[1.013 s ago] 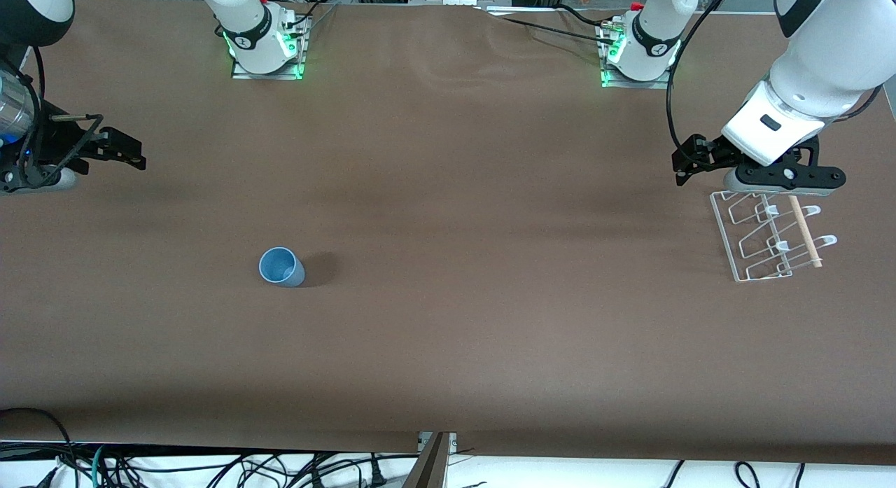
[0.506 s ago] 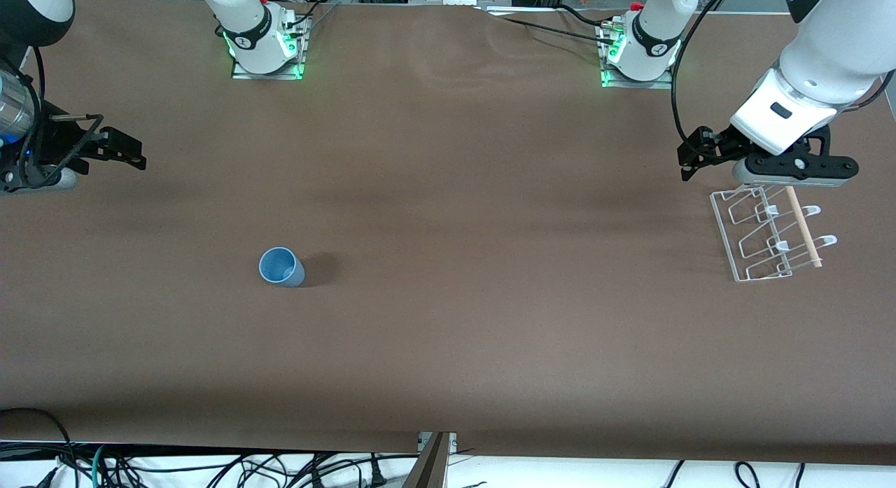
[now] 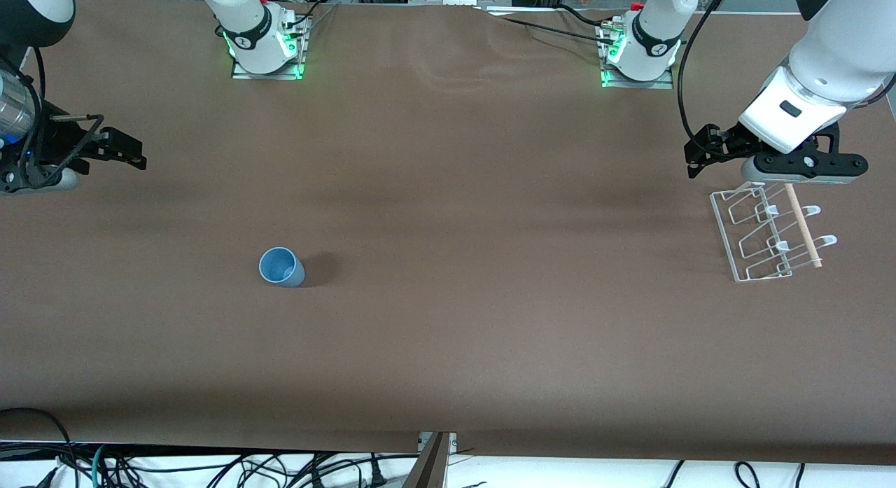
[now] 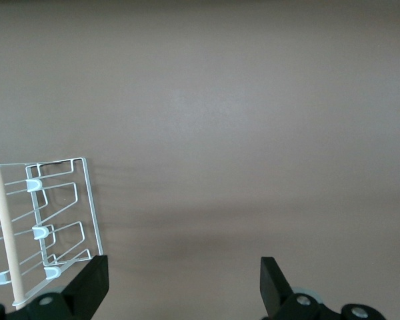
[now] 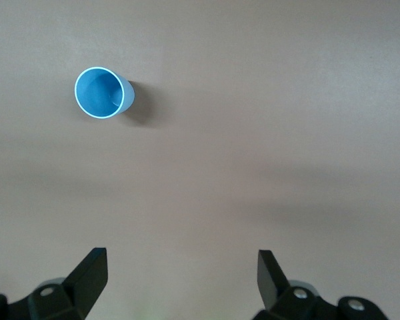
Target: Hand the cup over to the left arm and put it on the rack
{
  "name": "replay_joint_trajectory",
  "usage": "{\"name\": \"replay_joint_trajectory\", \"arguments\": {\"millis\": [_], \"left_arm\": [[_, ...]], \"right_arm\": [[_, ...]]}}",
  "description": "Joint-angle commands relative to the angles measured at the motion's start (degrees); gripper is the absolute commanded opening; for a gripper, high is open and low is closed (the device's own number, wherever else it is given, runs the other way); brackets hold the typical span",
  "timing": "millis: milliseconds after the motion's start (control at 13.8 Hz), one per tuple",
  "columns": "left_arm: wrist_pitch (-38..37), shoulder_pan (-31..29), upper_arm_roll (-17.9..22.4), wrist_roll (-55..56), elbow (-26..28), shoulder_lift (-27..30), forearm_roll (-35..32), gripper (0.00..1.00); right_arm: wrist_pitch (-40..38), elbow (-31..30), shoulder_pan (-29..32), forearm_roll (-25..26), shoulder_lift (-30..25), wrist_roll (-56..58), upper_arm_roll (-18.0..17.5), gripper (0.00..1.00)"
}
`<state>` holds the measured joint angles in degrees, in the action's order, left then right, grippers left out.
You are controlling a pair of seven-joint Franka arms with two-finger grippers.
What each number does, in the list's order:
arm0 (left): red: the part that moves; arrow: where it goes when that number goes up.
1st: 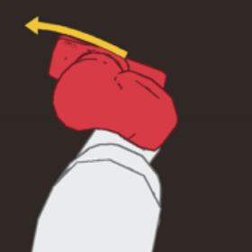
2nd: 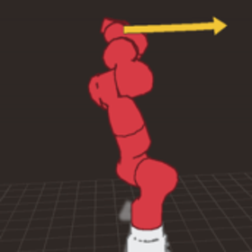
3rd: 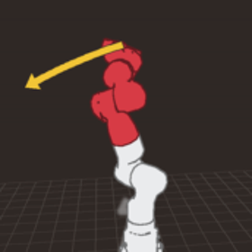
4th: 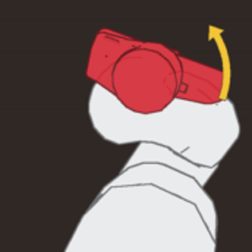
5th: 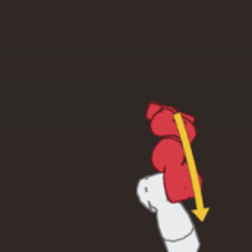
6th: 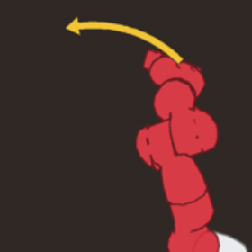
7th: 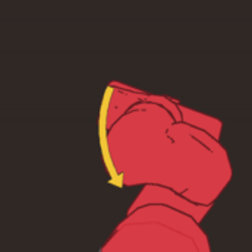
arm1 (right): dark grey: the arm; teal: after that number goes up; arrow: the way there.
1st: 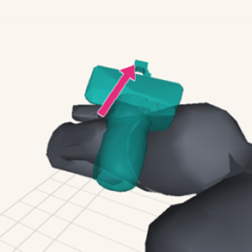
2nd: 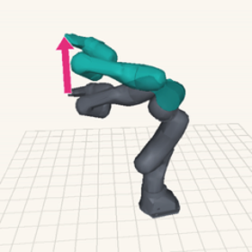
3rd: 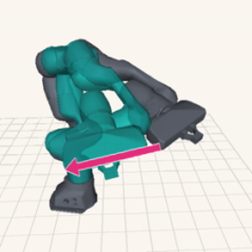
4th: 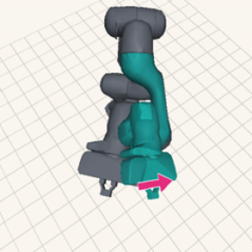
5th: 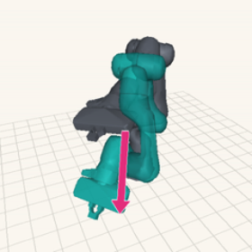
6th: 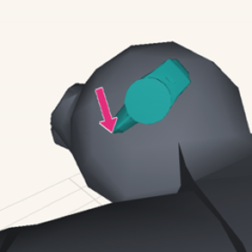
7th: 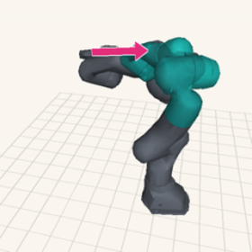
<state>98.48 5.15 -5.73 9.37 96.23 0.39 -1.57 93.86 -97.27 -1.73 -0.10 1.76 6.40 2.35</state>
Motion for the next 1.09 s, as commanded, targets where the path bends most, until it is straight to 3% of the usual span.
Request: {"name": "replay_joint_trajectory", "arguments": {"millis": [0,506,796,1013], "left_arm": [[-1.01,-0.14,0.10,-1.55,-0.52,0.32,1.22,1.00],[-1.10,-0.23,0.19,-1.55,-0.52,0.32,1.31,1.00],[-1.10,-0.23,0.10,-1.55,-0.52,0.32,1.31,1.00],[-1.10,-0.23,0.11,-1.55,-0.52,0.32,1.48,1.00]], "right_arm": [[0.00,0.41,-1.16,0.63,2.44,0.63,-0.59,0.99],[11.76,1.90,-5.30,0.37,15.88,0.02,-0.59,0.99],[18.72,7.42,-8.90,-0.68,28.53,-4.63,-0.50,0.99],[18.73,8.94,-9.26,-0.78,30.58,-3.86,-0.50,0.99]]}}
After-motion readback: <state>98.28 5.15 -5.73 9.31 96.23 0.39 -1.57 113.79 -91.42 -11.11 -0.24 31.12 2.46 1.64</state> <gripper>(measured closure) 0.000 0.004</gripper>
